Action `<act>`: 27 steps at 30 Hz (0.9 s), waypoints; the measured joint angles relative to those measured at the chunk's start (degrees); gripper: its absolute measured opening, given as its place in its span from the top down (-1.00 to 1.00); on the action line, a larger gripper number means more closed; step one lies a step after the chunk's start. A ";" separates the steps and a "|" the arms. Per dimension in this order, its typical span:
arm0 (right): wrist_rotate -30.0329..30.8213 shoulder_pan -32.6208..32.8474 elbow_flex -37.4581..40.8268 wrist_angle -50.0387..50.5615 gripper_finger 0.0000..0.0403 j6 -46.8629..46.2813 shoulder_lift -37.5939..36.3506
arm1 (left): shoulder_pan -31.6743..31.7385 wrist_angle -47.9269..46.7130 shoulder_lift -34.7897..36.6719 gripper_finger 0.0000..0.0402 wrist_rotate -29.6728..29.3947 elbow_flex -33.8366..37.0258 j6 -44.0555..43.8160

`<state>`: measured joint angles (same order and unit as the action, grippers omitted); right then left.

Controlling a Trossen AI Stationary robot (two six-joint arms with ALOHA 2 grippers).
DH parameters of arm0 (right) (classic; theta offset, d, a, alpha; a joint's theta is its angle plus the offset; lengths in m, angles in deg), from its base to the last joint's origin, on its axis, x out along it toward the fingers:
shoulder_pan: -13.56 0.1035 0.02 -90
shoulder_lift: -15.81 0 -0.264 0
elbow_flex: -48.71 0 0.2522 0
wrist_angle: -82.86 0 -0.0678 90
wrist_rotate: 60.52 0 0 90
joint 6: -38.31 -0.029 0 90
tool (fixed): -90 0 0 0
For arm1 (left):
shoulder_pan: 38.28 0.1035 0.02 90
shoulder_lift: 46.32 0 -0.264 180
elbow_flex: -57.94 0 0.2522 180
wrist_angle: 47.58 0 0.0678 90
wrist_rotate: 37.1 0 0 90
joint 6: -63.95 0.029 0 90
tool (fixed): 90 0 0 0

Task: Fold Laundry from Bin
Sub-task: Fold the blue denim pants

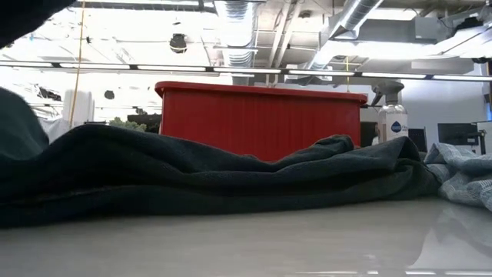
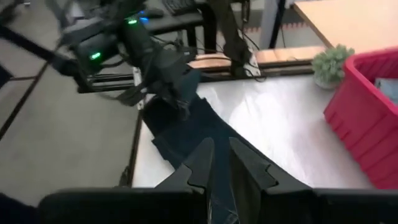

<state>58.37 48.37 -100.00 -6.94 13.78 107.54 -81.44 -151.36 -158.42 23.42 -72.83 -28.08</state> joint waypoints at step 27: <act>2.92 6.93 0.93 3.26 0.65 2.07 -0.28 | 10.13 14.18 -2.10 1.00 -28.78 -1.77 4.61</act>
<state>61.29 55.30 -99.07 -3.68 15.85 107.26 -71.31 -137.18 -160.52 -5.36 -74.60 -23.47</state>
